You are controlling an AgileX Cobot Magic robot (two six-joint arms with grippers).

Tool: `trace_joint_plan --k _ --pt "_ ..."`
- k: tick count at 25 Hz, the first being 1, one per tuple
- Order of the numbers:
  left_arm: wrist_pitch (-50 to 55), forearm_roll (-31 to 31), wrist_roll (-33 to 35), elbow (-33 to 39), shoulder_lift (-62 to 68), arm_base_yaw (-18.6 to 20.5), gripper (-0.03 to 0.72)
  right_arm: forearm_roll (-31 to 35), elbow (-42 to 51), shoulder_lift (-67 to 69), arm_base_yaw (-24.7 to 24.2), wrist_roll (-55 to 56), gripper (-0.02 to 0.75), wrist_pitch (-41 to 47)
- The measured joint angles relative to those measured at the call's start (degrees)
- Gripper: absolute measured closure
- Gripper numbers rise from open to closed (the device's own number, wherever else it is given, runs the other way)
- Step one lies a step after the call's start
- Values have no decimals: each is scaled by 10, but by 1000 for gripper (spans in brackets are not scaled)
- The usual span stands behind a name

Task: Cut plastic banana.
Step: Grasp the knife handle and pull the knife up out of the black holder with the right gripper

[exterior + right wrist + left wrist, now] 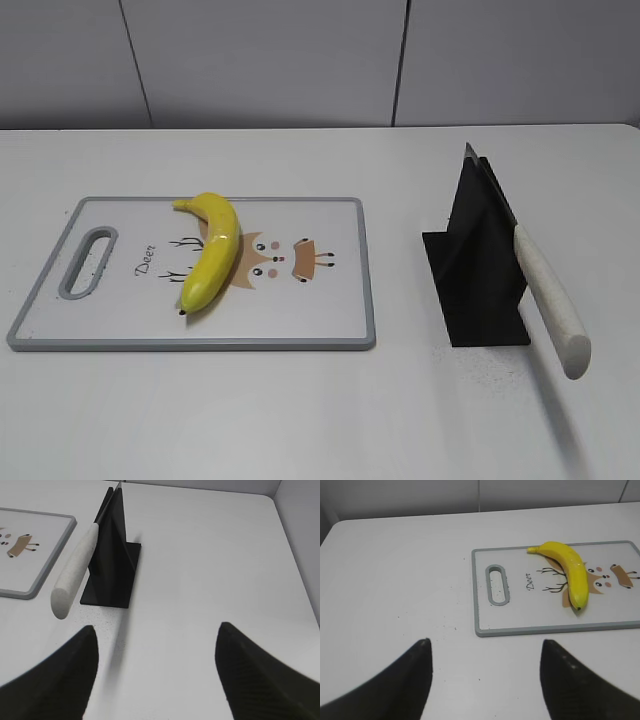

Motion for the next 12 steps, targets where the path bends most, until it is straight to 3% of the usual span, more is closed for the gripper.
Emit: trace_joint_plan --k 12 --pt "0 0 0 0 0 0 61 -1 0 0 0 -1 167 0"
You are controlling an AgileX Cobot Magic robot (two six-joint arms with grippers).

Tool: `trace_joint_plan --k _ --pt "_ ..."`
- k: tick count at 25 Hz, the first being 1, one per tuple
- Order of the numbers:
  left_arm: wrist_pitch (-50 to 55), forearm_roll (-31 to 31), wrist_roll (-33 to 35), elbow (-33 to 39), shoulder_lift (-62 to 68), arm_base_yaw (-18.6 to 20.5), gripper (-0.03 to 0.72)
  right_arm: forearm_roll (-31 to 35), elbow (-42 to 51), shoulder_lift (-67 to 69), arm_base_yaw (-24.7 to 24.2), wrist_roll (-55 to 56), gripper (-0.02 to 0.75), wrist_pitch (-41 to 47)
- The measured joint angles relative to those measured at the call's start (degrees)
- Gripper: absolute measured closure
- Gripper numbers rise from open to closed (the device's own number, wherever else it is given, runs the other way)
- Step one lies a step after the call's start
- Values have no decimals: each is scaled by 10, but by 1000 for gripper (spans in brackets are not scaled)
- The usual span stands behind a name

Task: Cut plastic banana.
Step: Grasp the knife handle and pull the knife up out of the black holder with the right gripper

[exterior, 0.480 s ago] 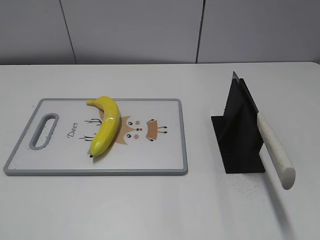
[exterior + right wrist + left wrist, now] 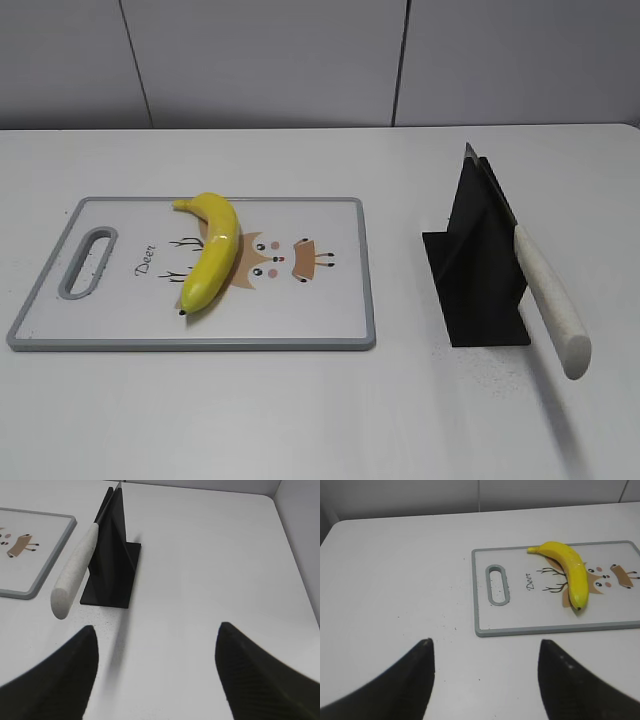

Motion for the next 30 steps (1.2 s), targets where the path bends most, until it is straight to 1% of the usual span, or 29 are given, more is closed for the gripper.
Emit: trace_joint_plan --k 5,16,18,22,30 --pt "0 0 0 0 0 0 84 -37 0 0 0 -19 167 -1" --pt "0 0 0 0 0 0 96 -39 0 0 0 -21 167 -1" --pt "0 0 0 0 0 0 96 -27 0 0 0 -21 167 -1" --pt "0 0 0 0 0 0 96 24 0 0 0 -21 167 0" --pt "0 0 0 0 0 0 96 35 0 0 0 -21 167 0"
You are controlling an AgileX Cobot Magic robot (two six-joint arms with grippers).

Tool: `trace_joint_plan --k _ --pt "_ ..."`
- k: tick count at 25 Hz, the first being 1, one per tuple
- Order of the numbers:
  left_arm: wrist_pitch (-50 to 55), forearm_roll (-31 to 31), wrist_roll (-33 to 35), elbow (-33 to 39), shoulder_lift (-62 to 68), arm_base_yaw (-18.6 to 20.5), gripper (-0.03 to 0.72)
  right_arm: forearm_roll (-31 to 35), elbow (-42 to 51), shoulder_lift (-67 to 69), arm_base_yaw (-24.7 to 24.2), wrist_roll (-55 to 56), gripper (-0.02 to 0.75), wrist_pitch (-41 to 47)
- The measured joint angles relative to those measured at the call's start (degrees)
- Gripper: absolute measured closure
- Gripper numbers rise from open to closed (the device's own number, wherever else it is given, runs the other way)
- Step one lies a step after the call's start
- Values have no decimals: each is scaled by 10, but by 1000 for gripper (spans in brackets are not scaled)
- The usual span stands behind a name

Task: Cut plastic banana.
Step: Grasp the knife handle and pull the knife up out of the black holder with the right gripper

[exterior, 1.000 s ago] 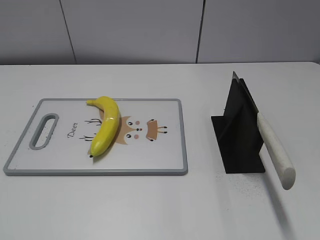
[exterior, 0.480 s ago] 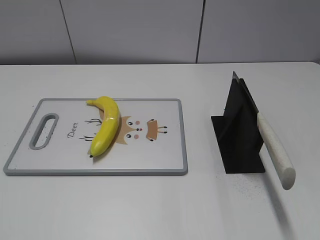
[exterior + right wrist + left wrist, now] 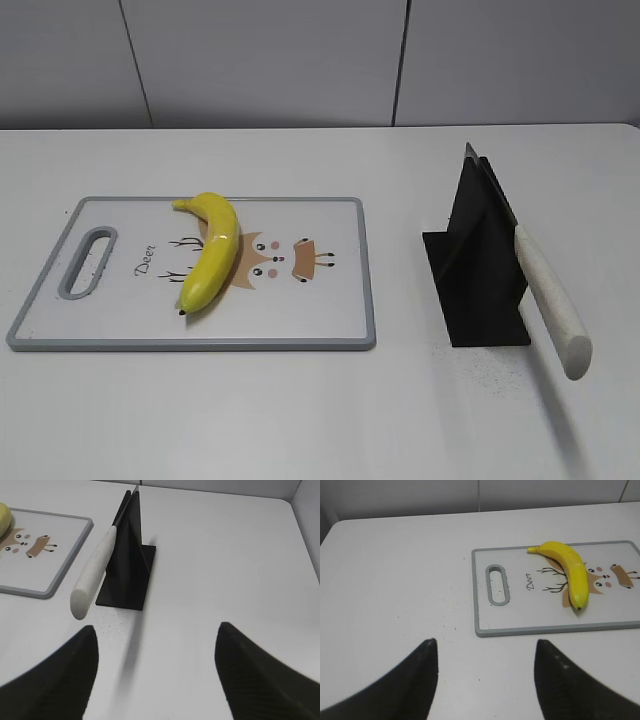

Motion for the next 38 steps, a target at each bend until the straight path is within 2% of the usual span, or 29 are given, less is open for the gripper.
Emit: trace_joint_plan --k 3,8,11,17,23,27,33,38 --pt "0 0 0 0 0 0 96 1 0 0 0 0 167 0" --pt "0 0 0 0 0 0 96 31 -5 13 0 11 94 -4" --pt "0 0 0 0 0 0 96 40 -27 50 0 28 80 -15" --pt "0 0 0 0 0 0 96 40 -111 189 0 35 87 -4" --pt "0 0 0 0 0 0 96 41 -216 363 1 41 122 79" --pt "0 0 0 0 0 0 96 40 -273 466 35 44 139 129" --pt "0 0 0 0 0 0 96 15 -320 604 123 47 146 141" --pt "0 0 0 0 0 0 96 16 -327 697 139 75 146 140"
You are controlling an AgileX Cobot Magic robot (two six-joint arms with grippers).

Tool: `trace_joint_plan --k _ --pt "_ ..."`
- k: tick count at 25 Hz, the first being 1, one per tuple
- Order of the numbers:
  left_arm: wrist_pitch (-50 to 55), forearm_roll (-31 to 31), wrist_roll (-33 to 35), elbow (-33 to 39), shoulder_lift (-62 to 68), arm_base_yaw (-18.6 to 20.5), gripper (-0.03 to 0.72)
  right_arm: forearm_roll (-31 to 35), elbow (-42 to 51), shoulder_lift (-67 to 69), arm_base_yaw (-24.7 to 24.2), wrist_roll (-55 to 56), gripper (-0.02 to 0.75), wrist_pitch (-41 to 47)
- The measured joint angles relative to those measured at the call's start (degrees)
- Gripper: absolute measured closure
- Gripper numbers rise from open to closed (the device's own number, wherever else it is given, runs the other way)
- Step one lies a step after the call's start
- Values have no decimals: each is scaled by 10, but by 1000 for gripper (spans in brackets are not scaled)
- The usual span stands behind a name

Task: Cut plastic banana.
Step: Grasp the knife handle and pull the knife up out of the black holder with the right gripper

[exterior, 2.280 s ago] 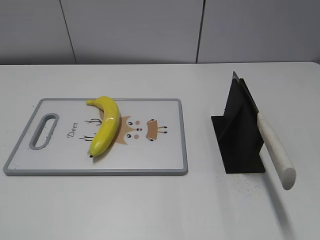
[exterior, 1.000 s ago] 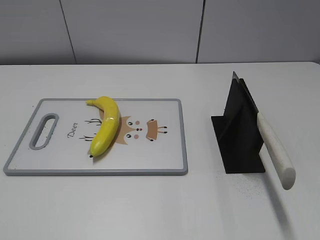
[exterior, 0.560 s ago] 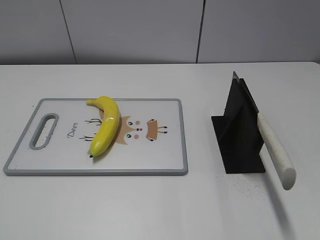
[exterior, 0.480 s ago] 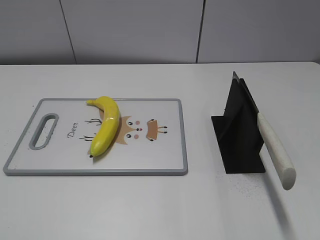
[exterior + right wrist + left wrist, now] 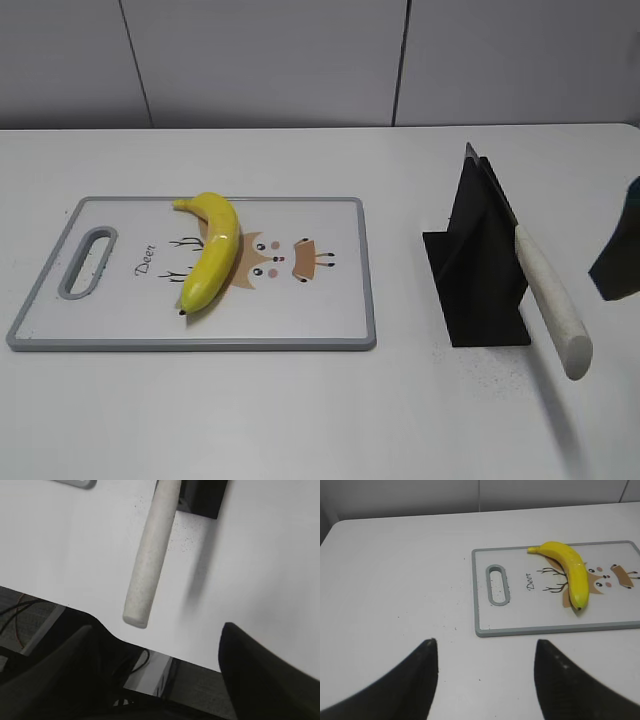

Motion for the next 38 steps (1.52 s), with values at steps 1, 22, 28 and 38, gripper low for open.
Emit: trace_joint_plan --k 1,22,28,38 --pt "0 0 0 0 0 0 96 3 0 17 0 7 146 -4" --pt "0 0 0 0 0 0 96 46 0 247 2 45 185 -94" --pt "0 0 0 0 0 0 96 50 0 253 3 46 383 -86" --pt "0 0 0 0 0 0 96 72 -1 253 3 48 542 -68"
